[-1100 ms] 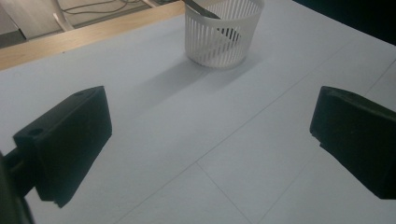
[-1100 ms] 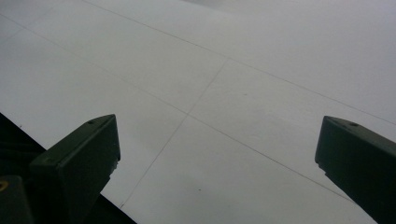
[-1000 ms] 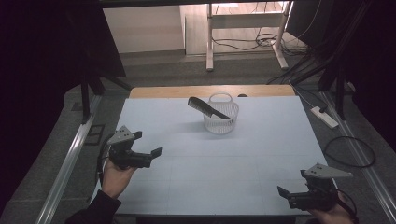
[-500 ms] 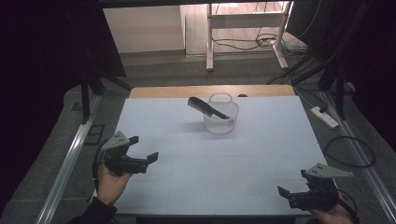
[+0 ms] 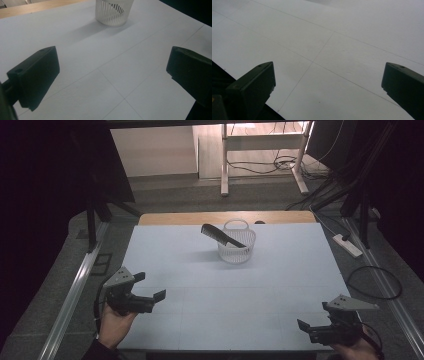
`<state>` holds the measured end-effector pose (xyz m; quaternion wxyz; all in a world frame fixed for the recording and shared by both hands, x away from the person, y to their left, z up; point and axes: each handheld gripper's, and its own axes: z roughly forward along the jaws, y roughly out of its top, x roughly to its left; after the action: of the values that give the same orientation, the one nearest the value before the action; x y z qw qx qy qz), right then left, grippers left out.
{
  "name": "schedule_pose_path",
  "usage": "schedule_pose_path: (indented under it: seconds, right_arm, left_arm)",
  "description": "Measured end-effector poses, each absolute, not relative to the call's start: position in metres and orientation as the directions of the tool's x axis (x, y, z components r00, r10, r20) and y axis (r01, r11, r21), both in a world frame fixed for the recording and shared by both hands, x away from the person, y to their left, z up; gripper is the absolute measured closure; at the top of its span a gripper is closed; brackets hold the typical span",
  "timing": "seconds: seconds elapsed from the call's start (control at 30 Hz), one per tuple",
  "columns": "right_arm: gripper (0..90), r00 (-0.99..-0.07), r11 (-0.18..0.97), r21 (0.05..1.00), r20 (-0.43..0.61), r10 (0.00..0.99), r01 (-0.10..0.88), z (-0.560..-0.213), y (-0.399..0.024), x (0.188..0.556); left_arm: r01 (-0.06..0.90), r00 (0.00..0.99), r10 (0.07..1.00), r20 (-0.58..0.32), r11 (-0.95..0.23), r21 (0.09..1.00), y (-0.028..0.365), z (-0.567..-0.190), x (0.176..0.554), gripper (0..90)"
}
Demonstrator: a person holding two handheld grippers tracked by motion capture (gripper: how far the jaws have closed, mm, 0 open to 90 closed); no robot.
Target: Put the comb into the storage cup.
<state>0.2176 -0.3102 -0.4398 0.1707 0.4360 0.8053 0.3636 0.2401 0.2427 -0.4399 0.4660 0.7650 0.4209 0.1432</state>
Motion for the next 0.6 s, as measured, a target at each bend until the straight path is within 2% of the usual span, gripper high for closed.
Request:
schedule_pose_path:
  seconds: [0.6]
  right_arm:
    - [0.0,-0.561,0.36,0.732,0.037,0.827,0.578,-0.44,-0.31,0.218]
  left_arm:
    - [0.531,0.57,0.806,-0.161,-0.211,0.821,0.253,-0.443,0.214,0.0]
